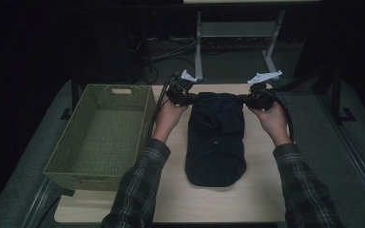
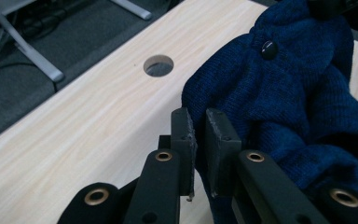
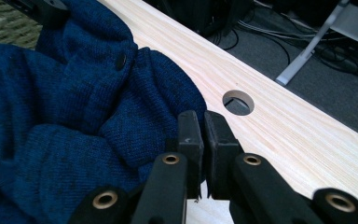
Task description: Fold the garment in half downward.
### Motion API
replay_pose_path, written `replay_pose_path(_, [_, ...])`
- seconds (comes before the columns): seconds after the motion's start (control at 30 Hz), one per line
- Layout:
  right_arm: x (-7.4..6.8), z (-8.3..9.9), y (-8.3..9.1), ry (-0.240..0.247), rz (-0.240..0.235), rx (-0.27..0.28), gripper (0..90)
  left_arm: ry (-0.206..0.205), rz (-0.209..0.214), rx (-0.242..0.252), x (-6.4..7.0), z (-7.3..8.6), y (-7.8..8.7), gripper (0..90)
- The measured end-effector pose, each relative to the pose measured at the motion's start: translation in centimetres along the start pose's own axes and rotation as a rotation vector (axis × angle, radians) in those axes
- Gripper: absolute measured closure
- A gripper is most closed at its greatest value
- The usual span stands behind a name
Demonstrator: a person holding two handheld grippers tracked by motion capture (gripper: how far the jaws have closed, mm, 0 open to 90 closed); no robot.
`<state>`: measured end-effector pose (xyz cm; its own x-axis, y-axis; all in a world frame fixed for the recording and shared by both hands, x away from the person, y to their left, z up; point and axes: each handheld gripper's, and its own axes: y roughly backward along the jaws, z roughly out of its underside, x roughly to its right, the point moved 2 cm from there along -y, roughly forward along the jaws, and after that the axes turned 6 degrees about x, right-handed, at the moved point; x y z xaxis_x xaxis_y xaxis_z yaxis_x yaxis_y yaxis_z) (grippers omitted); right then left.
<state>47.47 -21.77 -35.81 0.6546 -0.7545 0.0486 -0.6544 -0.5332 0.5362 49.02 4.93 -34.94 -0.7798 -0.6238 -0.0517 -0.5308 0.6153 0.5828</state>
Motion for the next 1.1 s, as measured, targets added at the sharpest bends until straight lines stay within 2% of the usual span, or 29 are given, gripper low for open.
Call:
replay_pose_path(0.1, [-0.4, 0.4, 0.4, 0.013, -0.003, 0.006, 86.2, -0.006, -0.004, 0.003, 0.5, 0.3, 0.2, 82.7])
replay_pose_path(0.27, [-1.3, 1.7, 1.0, 0.014, -0.018, 0.02, 86.2, 0.006, 0.003, 0.02, 1.2, 1.0, 0.6, 82.7])
replay_pose_path(0.43, [-1.8, 2.4, 1.1, 0.021, -0.024, 0.016, 86.1, -0.002, -0.002, 0.005, 2.1, 1.7, 0.7, 82.6])
replay_pose_path(0.8, [-3.0, 3.8, 2.1, 0.021, -0.067, 0.034, 85.8, 0.033, 0.039, -0.005, 3.1, 3.2, 1.6, 82.4])
replay_pose_path(1.1, [-4.8, 5.3, 3.1, 0.032, -0.098, 0.039, 85.5, 0.031, 0.063, -0.03, 4.6, 5.0, 2.5, 82.3])
